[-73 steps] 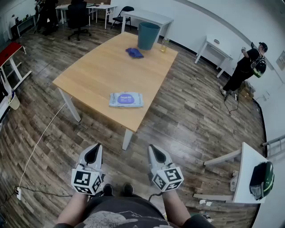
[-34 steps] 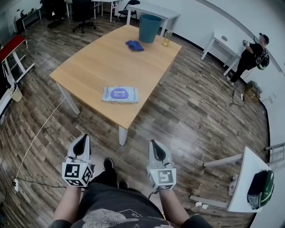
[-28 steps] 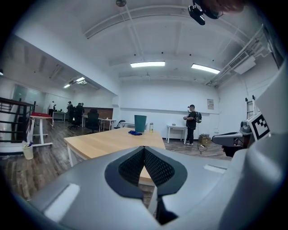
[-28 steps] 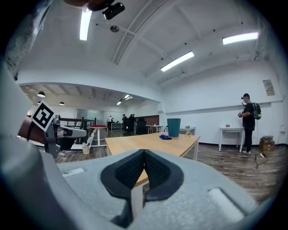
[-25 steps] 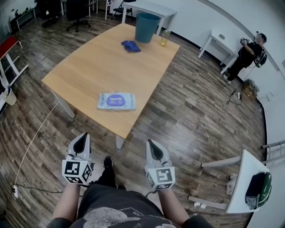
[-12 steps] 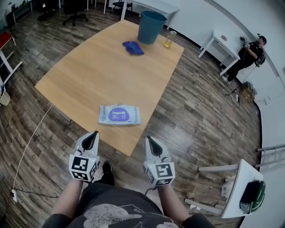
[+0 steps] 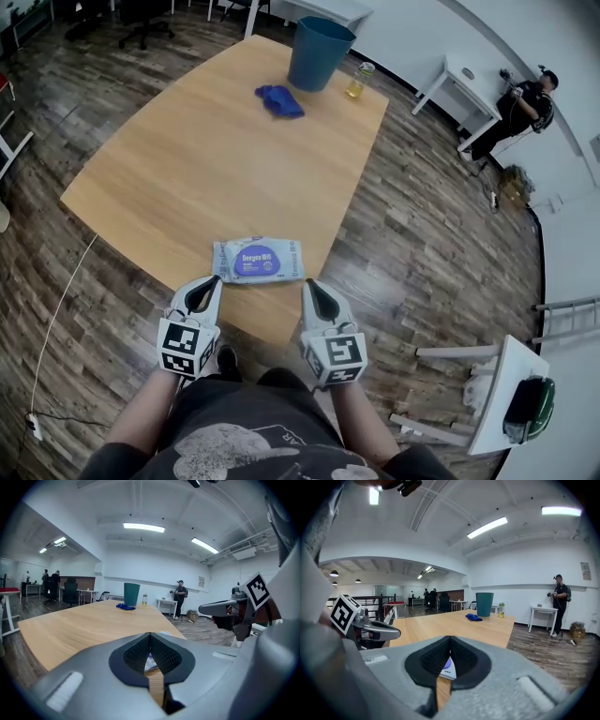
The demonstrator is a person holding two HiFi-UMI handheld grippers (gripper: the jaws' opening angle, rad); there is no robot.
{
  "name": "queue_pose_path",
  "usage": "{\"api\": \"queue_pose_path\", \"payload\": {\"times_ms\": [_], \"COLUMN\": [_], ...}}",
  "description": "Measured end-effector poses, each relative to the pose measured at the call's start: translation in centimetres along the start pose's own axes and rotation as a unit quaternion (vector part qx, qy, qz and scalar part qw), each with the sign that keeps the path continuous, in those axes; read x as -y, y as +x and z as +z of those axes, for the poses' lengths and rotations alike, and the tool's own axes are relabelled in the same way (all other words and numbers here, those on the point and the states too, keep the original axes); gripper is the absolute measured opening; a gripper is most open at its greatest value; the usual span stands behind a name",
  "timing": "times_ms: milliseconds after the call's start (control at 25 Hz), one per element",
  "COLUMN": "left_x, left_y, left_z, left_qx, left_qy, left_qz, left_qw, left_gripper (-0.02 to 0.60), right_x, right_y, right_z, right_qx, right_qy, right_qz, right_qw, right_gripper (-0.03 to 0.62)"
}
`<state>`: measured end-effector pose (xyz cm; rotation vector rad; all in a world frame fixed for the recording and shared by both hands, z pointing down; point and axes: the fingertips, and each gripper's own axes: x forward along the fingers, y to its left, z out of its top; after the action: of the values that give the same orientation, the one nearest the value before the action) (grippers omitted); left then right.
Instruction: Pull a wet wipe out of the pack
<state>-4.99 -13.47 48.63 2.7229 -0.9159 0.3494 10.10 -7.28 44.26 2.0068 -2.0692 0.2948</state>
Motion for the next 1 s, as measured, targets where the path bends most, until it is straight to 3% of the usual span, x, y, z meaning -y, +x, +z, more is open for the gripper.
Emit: {"api": "queue_pose_path", "payload": {"times_ms": [280,600,1000], "left_x": [0.2,-1.2,-1.4], "left_y": [2.7,4.3,6.3], "left_z": [-1.6,-3.7,-7.1], "left_qx": [-0.026,-0.073,-0.143], "left_qy": [-0.008,-0.007,-0.032], "left_qz": [-0.017,0.026,0.037], "left_qw": [0.9995,0.997,0.9885], "left_gripper": [0.018,0.018,0.018], "right_x": [0.6,1.8,1.6], "right_y": [1.4,4.7,8.2], "right_z": [-0.5,-1.2,-2.9], "right_qx": [-0.019,-0.037,-0.067], "right_qy": [0.001,-0.001,-0.006], "right_qz": [0.004,0.047,0.105], "right_qw": [1.0,0.998,0.992], "right_gripper": [-0.011,-0.01,-0.01]}}
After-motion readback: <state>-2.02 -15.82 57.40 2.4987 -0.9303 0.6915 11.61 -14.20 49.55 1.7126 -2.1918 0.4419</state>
